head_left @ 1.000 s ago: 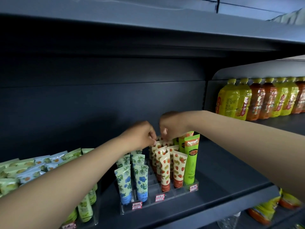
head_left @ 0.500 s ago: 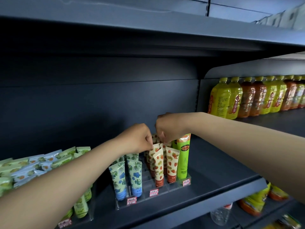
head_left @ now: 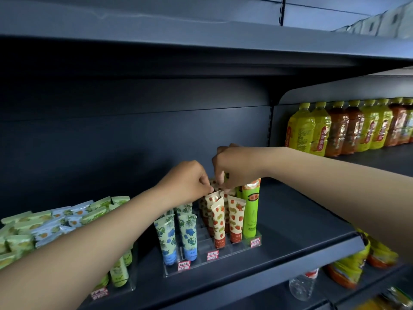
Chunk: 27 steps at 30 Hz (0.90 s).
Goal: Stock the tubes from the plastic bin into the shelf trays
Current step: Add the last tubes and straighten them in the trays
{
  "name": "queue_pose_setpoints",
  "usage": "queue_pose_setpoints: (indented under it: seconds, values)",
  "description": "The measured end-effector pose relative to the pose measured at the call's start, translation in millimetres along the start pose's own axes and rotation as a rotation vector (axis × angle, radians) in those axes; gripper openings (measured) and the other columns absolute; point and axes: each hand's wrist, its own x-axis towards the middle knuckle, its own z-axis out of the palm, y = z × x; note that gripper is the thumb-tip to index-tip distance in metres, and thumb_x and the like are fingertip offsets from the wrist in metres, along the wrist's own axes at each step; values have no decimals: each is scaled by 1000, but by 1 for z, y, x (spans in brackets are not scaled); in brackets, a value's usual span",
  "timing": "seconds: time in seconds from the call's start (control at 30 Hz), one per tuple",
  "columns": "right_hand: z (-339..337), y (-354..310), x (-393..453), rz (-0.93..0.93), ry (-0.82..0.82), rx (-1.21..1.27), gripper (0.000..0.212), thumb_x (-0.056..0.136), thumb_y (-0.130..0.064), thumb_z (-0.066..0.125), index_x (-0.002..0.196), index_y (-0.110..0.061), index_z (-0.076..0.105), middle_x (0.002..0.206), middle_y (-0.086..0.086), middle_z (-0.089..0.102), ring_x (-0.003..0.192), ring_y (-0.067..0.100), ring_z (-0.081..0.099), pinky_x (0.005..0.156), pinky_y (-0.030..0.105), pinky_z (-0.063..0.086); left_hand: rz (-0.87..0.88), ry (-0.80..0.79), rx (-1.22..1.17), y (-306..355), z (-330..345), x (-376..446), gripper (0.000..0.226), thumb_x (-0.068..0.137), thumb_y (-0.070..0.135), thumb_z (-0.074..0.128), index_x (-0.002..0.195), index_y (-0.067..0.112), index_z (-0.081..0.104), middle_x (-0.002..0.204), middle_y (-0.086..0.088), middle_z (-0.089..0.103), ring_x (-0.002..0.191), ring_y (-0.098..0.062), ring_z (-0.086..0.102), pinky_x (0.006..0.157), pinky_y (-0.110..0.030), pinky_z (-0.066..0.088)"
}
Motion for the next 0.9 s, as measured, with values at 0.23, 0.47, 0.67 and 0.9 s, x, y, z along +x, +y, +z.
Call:
queue_pose_setpoints:
  seconds: [0.23,0.47,0.67,0.9]
  values:
    - [1,-15,-17,-4,-35,-94,21,86,-34,60,95,-18,70,101,-1,61,109,17,37,82,29,35,-35,-61,-55,14,4,-13,13,76,27,74,71,15,76,61,12,66,62,-4,59,57,-22,47]
    - [2,-26,-16,42,-79,-158,26,88,-18,54,63,-17,46,91,2,57,106,21,41,74,30,29,-99,-133,-53,18,12,-14,6,78,15,72,82,13,76,88,2,73,85,-11,65,78,-27,54]
    - [4,-24,-16,72,-99,-89,19,91,-21,51,86,-10,65,91,1,55,105,21,41,78,30,30,-125,-123,-70,14,11,-11,7,80,12,70,81,15,76,87,5,71,83,-9,62,69,-20,44]
    - [5,-21,-15,72,-133,-51,17,91,-24,54,78,-15,59,88,-2,51,108,22,41,86,32,33,-144,-129,-61,9,7,-10,9,83,12,68,84,16,77,93,2,72,86,-9,60,70,-17,41]
